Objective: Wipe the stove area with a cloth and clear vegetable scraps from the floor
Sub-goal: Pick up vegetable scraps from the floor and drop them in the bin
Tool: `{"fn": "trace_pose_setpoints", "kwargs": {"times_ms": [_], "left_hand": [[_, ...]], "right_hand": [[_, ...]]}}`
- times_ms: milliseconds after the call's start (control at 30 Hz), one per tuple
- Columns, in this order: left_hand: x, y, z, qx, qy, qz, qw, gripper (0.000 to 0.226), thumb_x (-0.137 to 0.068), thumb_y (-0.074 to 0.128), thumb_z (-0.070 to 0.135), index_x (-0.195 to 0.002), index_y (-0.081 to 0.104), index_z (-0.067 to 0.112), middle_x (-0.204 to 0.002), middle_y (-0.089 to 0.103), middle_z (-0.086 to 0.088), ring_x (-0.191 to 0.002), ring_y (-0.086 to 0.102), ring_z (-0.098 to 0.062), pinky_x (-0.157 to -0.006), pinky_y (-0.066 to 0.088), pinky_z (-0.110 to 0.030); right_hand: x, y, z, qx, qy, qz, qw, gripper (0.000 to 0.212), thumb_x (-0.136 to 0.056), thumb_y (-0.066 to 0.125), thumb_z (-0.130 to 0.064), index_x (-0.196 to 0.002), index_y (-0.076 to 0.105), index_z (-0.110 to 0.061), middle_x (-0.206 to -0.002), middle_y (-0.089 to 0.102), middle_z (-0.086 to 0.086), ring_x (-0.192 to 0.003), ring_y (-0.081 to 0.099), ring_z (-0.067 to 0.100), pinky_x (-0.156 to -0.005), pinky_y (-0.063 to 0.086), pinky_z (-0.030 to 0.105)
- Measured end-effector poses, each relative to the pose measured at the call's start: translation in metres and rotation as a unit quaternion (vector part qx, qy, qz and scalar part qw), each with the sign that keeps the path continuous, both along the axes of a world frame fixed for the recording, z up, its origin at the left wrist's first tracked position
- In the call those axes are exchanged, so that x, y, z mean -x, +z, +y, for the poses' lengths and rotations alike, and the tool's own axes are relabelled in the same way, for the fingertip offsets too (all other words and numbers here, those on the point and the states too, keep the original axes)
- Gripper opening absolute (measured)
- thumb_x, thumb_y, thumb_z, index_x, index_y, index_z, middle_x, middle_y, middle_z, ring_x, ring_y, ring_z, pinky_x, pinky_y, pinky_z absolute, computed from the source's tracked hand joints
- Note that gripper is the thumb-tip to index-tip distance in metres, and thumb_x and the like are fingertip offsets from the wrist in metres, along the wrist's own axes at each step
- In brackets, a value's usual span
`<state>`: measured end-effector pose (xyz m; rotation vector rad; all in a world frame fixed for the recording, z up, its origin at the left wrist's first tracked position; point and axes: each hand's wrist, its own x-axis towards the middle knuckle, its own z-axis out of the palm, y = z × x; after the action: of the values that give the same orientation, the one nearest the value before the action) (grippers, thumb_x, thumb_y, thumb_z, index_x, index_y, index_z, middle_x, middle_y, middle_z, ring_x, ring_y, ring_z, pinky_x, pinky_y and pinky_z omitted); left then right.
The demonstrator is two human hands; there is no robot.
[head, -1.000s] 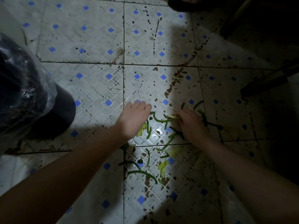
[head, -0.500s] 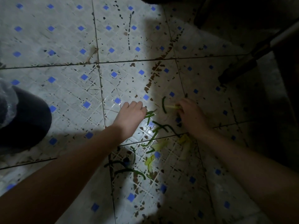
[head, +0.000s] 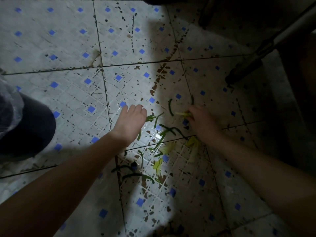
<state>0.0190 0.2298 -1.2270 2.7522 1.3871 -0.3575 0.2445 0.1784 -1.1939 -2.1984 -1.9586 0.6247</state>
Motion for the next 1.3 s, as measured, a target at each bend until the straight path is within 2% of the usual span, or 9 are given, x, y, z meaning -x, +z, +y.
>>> {"fn": "trace_pose_setpoints", "kwargs": {"times_ms": [133, 233, 300, 433, 633, 767, 933, 1067, 1300], "left_hand": [[0.018, 0.006, -0.001, 0.026, 0.017, -0.030, 0.999, 0.023, -0.091, 0.052, 0.004, -0.110, 0.046, 0.017, -0.108, 0.055, -0.003, -0.104, 0.050, -0.023, -0.098, 0.033, -0.038], [0.027, 0.008, -0.003, 0.044, 0.014, -0.033, 0.998, 0.023, -0.093, 0.048, 0.003, -0.110, 0.047, 0.018, -0.108, 0.056, -0.003, -0.104, 0.051, -0.024, -0.095, 0.034, -0.038], [0.028, 0.008, -0.002, 0.055, 0.006, -0.040, 0.998, 0.020, -0.096, 0.045, 0.007, -0.112, 0.048, 0.019, -0.109, 0.055, -0.003, -0.103, 0.050, -0.024, -0.094, 0.034, -0.038], [0.029, 0.010, -0.006, 0.087, -0.004, -0.033, 0.996, 0.017, -0.098, 0.045, 0.013, -0.114, 0.047, 0.017, -0.112, 0.053, -0.005, -0.105, 0.049, -0.025, -0.093, 0.036, -0.038], [0.027, 0.009, -0.007, 0.097, 0.008, -0.021, 0.995, 0.030, -0.097, 0.048, 0.014, -0.125, 0.038, 0.016, -0.119, 0.052, -0.007, -0.111, 0.048, -0.028, -0.096, 0.034, -0.041], [0.026, 0.008, -0.004, 0.101, 0.003, 0.023, 0.995, 0.025, -0.098, 0.046, 0.022, -0.121, 0.043, 0.014, -0.120, 0.051, -0.009, -0.112, 0.047, -0.028, -0.096, 0.034, -0.041], [0.028, 0.007, -0.004, 0.092, -0.009, 0.032, 0.995, 0.026, -0.100, 0.043, 0.026, -0.120, 0.047, 0.012, -0.121, 0.047, -0.010, -0.112, 0.045, -0.026, -0.094, 0.035, -0.038], [0.035, 0.010, -0.004, 0.075, -0.012, 0.047, 0.996, 0.027, -0.100, 0.041, 0.027, -0.121, 0.046, 0.011, -0.122, 0.044, -0.010, -0.111, 0.044, -0.026, -0.091, 0.036, -0.037], [0.047, 0.033, -0.003, 0.082, 0.024, 0.022, 0.996, 0.019, -0.095, 0.049, 0.011, -0.114, 0.048, 0.012, -0.115, 0.057, -0.009, -0.108, 0.052, -0.027, -0.088, 0.040, -0.036]], "right_hand": [[0.013, -0.003, -0.003, 0.021, 0.021, 0.002, 1.000, 0.008, -0.092, 0.054, -0.008, -0.098, 0.059, -0.010, -0.100, 0.054, 0.003, -0.091, 0.049, 0.018, -0.071, 0.046, 0.036], [0.022, -0.005, -0.004, 0.025, 0.031, 0.010, 0.999, 0.010, -0.092, 0.056, -0.013, -0.099, 0.060, -0.008, -0.101, 0.055, 0.004, -0.090, 0.047, 0.016, -0.065, 0.034, 0.028], [0.027, -0.007, -0.005, 0.030, 0.041, 0.006, 0.999, 0.010, -0.093, 0.054, -0.011, -0.102, 0.059, -0.008, -0.104, 0.055, 0.004, -0.094, 0.048, 0.017, -0.068, 0.031, 0.026], [0.036, -0.008, -0.006, 0.059, 0.060, 0.021, 0.996, 0.010, -0.094, 0.050, -0.007, -0.100, 0.058, -0.007, -0.104, 0.054, 0.007, -0.098, 0.048, 0.021, -0.076, 0.041, 0.032], [0.038, -0.008, -0.010, 0.077, 0.060, 0.021, 0.995, 0.011, -0.096, 0.049, -0.012, -0.098, 0.058, -0.007, -0.101, 0.054, 0.006, -0.093, 0.048, 0.021, -0.080, 0.046, 0.041], [0.037, -0.007, -0.010, 0.076, 0.059, 0.027, 0.995, 0.011, -0.096, 0.050, -0.013, -0.099, 0.058, -0.007, -0.102, 0.054, 0.006, -0.094, 0.049, 0.020, -0.079, 0.046, 0.039], [0.035, -0.007, -0.010, 0.063, 0.058, 0.029, 0.996, 0.010, -0.094, 0.051, -0.011, -0.101, 0.058, -0.009, -0.104, 0.053, 0.004, -0.096, 0.048, 0.018, -0.075, 0.042, 0.032], [0.036, -0.005, -0.009, 0.061, 0.066, 0.026, 0.996, 0.008, -0.094, 0.051, -0.011, -0.098, 0.058, -0.009, -0.101, 0.053, 0.005, -0.094, 0.048, 0.020, -0.074, 0.042, 0.035], [0.049, 0.014, -0.007, 0.021, 0.077, 0.033, 0.996, 0.006, -0.092, 0.053, -0.006, -0.096, 0.058, -0.007, -0.098, 0.055, 0.009, -0.093, 0.049, 0.023, -0.075, 0.046, 0.037]]}}
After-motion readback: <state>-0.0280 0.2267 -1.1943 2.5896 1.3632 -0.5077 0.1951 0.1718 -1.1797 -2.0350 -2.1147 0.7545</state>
